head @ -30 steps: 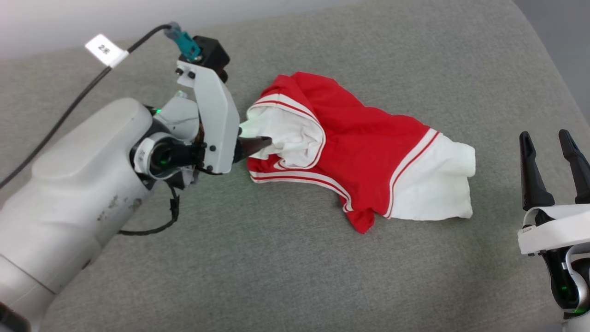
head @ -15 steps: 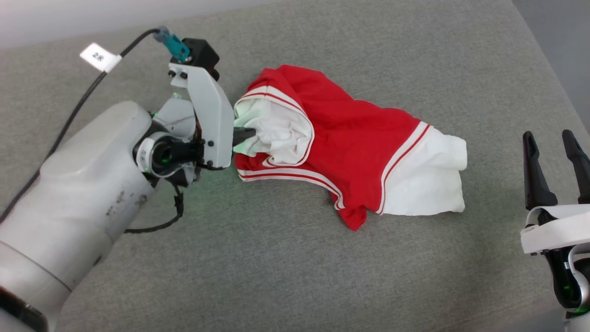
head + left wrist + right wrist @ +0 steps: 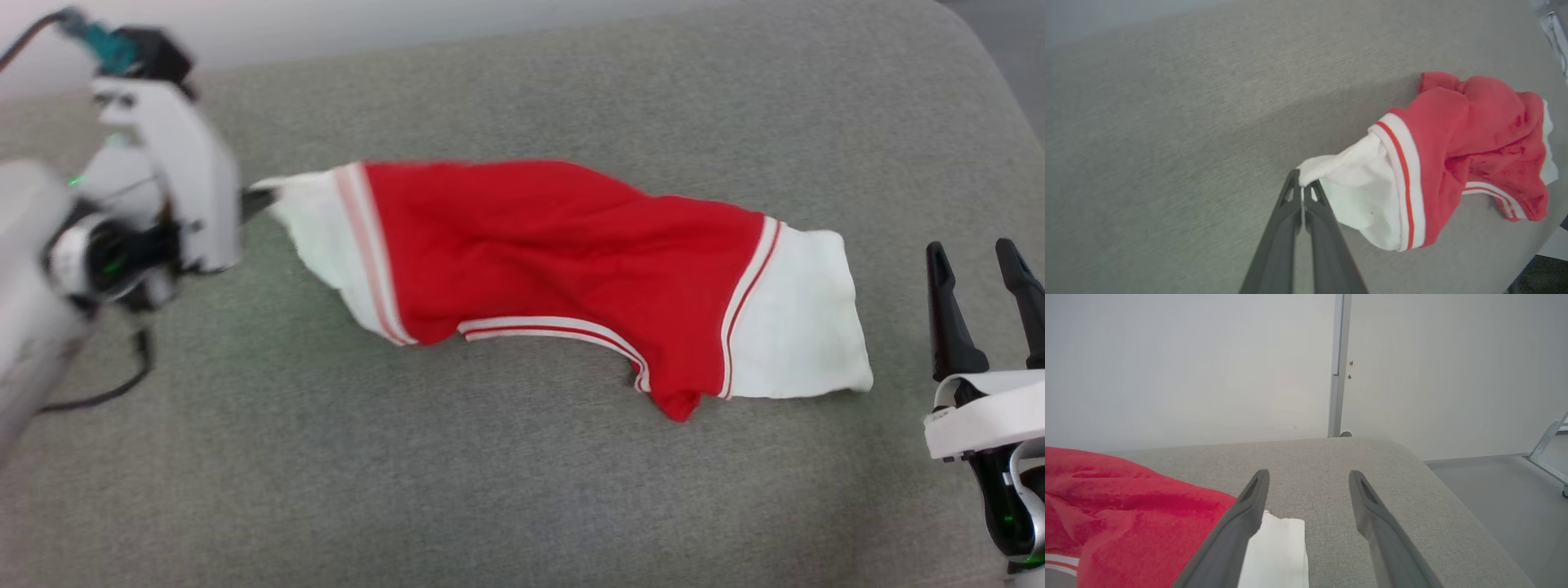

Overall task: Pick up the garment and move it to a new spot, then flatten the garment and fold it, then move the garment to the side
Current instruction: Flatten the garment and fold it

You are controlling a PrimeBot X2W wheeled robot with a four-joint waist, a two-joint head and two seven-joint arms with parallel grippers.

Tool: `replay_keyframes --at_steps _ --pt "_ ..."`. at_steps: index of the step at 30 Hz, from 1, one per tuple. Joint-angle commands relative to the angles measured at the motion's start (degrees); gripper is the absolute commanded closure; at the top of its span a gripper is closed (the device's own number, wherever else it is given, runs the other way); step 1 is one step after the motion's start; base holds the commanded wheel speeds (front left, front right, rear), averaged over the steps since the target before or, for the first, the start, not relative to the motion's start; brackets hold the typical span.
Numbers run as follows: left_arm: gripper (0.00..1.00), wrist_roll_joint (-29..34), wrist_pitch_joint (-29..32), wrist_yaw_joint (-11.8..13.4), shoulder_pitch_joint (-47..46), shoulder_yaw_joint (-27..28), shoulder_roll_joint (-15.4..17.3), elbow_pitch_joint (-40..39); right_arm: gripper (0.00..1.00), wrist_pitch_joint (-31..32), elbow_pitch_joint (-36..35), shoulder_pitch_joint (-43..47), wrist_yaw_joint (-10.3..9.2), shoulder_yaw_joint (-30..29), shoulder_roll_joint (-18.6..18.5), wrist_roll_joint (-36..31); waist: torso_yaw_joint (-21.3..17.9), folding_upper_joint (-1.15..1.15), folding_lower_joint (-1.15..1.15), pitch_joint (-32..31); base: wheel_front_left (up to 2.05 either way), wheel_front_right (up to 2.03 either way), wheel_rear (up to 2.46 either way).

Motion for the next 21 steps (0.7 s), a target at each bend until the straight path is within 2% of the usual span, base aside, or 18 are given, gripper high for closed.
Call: replay_keyframes --at_steps 1,5,10,14,16,21 --pt "1.0 1.11 0.47 0.85 1.15 -0.73 1.28 -0.77 0.0 0.24 -0.35 0.38 -0.1 -0.11 -0.31 -0.14 0.77 0.0 0.0 -0.29 0.0 0.0 0.0" --pt "1.0 5.39 1.41 4.12 1.69 -3.09 6.53 -4.14 0.0 0.79 -0.81 0.68 -0.1 -0.18 -0.82 0.11 1.4 0.0 0.0 0.32 0.0 0.0 0.0" --pt "1.0 12.18 -1.02 8.9 0.94 -5.26 10.0 -4.54 0.0 1.46 -1.37 -0.33 -0.1 0.04 -1.5 0.25 1.4 0.0 0.0 1.52 0.0 0.0 0.0" --pt "1.0 17.25 0.37 11.97 1.18 -8.37 10.9 -3.53 0.0 1.91 -1.7 -0.7 -0.1 0.11 -2.17 0.17 0.99 0.0 0.0 2.29 0.0 0.0 0.0" --pt "1.0 19.02 -0.86 13.17 1.38 -8.75 10.76 -2.5 0.0 2.02 -1.89 -0.81 -0.1 -0.02 -2.37 0.21 0.79 0.0 0.0 2.73 0.0 0.0 0.0" --pt "1.0 19.49 -3.56 13.74 2.35 -8.77 8.57 0.23 0.0 2.59 -2.23 -0.57 -0.1 0.15 -2.72 -0.06 0.77 0.0 0.0 3.18 0.0 0.0 0.0"
